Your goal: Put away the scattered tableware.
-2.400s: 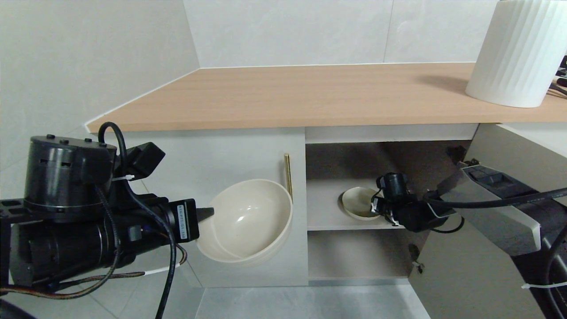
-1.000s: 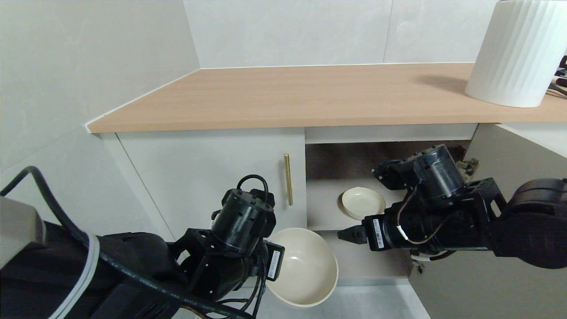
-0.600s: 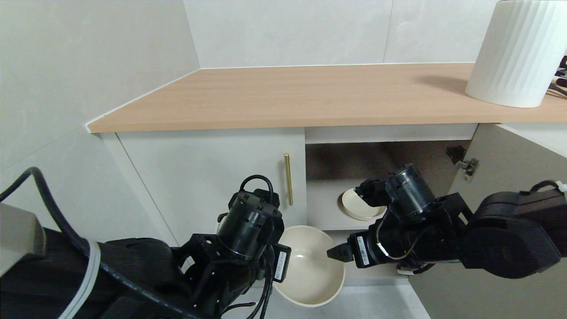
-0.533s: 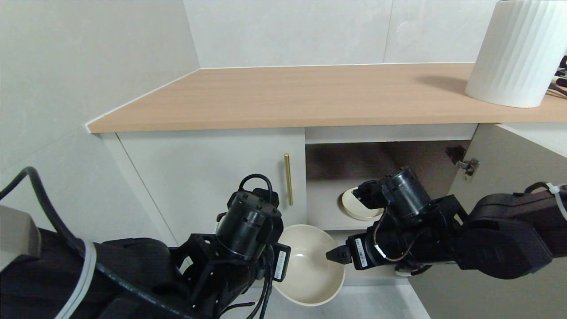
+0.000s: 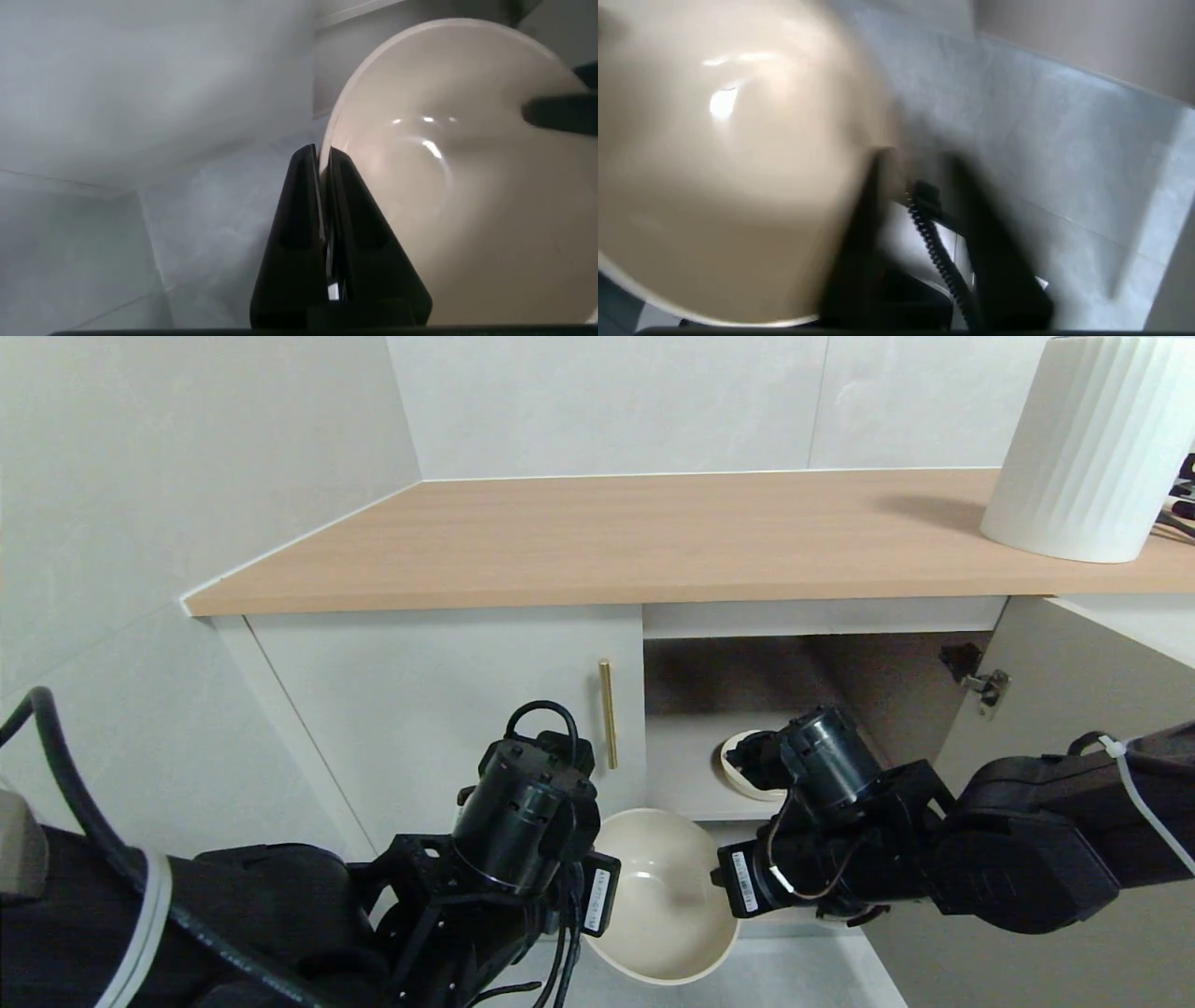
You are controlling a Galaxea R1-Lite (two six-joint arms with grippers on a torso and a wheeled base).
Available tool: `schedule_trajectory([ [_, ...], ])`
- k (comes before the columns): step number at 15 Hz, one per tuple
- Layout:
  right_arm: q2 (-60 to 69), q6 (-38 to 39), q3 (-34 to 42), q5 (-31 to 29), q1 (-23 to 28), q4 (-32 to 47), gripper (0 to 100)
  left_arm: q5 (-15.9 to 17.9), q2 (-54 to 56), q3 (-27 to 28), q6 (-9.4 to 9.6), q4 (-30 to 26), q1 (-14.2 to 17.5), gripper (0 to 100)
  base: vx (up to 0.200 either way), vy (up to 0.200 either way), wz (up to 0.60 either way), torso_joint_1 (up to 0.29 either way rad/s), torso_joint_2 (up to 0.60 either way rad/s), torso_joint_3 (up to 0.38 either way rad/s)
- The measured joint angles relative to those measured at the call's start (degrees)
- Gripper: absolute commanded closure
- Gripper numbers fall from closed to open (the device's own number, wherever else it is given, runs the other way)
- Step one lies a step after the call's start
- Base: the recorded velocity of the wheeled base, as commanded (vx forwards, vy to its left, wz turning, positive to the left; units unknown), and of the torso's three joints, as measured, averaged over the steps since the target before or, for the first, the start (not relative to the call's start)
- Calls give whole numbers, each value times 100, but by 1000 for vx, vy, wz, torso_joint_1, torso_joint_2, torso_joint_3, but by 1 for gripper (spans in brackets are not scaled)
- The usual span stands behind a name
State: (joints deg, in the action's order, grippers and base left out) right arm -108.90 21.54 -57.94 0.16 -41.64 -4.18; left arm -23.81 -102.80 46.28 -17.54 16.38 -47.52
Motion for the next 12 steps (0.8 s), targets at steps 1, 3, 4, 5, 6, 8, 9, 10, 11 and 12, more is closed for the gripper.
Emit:
schedule_trajectory([
  [1, -2, 5, 1, -6, 5, -22, 100, 5, 2, 0, -2, 1, -2, 100, 0, 0, 0, 0, 0, 0],
  [3, -6, 5, 12, -18, -11, -13, 100, 2, 5, 0, 0, 0, 0, 100, 0, 0, 0, 0, 0, 0],
  [4, -6, 2, 12, -18, -15, -11, 100, -6, 5, 0, 0, -5, 2, 100, 0, 0, 0, 0, 0, 0],
  [5, -6, 2, 12, -21, -15, -11, 100, 0, 5, -13, 4, -5, 4, 0, 0, 0, 0, 0, 0, 0],
  [6, -9, 0, 15, -29, -15, 0, 100, -16, 5, -22, -2, -7, 4, 0, 0, 0, 0, 0, 0, 0],
  [8, -9, 0, 23, -38, -20, 13, 100, -62, 29, -22, -9, -2, 15, 0, 0, 0, 0, 0, 0, 0],
  [9, -9, 2, 23, -38, -26, 13, 100, -106, 57, -20, -9, 0, 6, 0, 0, 0, 0, 0, 0, 0],
  [10, -11, 22, 17, -48, -11, 9, 100, -154, 85, -16, -11, 1, 11, 0, 0, 0, 0, 0, 0, 0],
  [11, -15, 84, 10, -62, 50, 9, 100, -187, 118, -16, -9, 1, 20, 0, 0, 0, 0, 0, 0, 0],
  [12, -26, 221, -21, -71, 179, 6, 100, -200, 151, -16, -9, 0, 30, 0, 0, 0, 0, 0, 0, 0],
])
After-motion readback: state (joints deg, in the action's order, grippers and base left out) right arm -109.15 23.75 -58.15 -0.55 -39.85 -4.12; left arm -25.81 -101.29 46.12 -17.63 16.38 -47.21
